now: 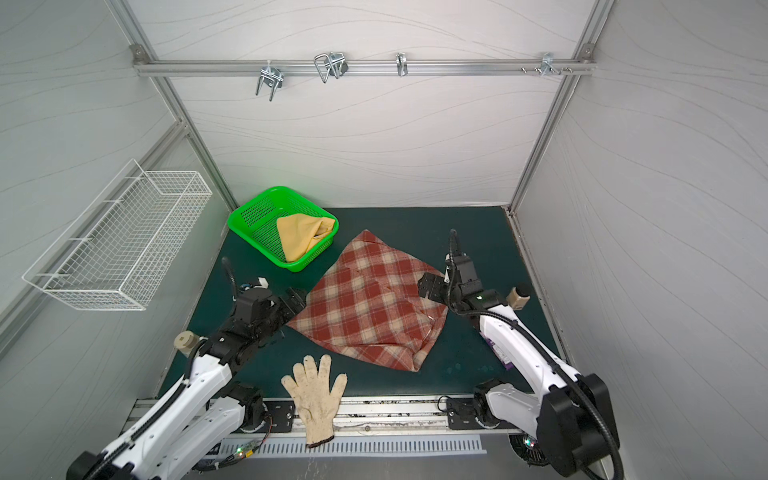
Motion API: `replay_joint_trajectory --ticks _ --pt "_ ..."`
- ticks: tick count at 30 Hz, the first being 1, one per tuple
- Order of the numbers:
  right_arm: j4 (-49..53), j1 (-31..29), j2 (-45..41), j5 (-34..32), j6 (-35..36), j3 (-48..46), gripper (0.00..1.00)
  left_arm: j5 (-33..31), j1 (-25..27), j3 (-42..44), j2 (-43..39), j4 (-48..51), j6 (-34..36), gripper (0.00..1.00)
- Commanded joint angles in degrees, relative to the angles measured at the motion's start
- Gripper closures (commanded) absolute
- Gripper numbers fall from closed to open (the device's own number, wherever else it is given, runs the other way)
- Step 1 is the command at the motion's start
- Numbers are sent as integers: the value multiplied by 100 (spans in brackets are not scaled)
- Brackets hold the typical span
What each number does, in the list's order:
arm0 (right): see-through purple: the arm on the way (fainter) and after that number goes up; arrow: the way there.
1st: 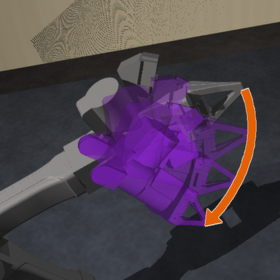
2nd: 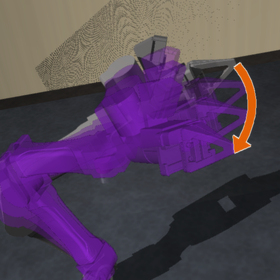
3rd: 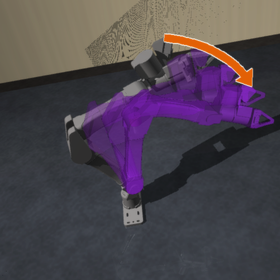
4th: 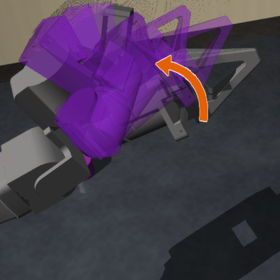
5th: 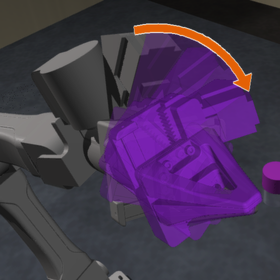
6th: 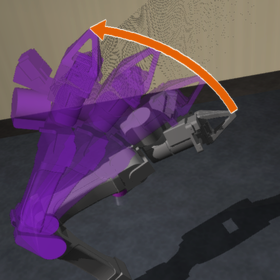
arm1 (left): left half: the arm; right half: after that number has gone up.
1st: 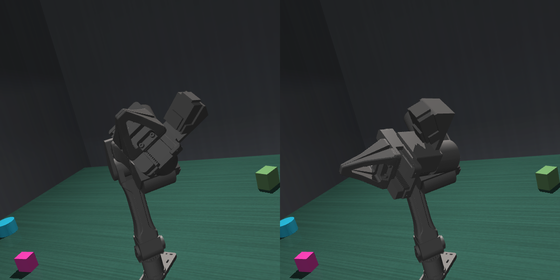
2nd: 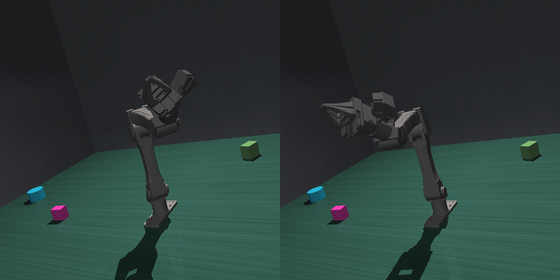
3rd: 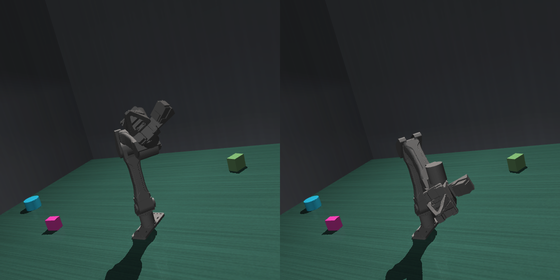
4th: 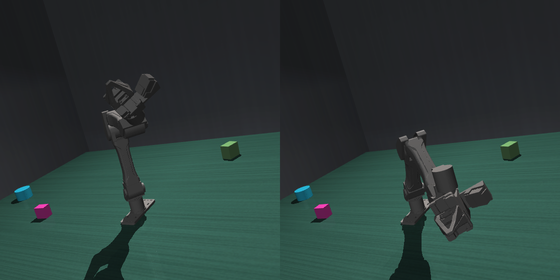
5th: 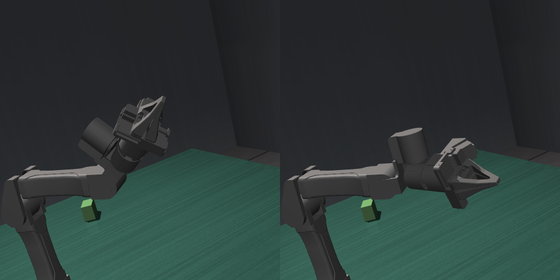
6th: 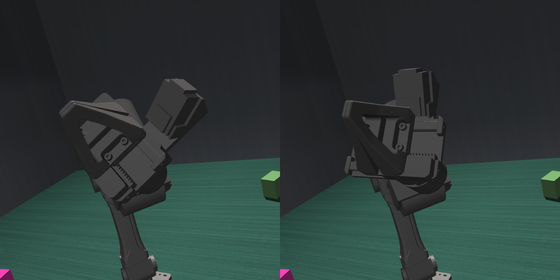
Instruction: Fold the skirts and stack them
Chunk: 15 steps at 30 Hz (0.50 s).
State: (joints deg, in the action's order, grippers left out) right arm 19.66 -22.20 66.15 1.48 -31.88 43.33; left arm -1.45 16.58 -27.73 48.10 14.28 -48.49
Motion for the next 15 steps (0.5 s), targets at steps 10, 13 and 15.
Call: replay_joint_trajectory --ticks 10,13,15 --pt "-704 912 1617 981 217 508 1 1588 96 -1174 2685 -2024 96 1" --pt "-674 969 2091 1223 208 692 1 1654 190 -1261 3017 -2090 124 1" --pt "-725 984 2257 1208 183 664 1 1597 247 -1229 3116 -2139 153 1"
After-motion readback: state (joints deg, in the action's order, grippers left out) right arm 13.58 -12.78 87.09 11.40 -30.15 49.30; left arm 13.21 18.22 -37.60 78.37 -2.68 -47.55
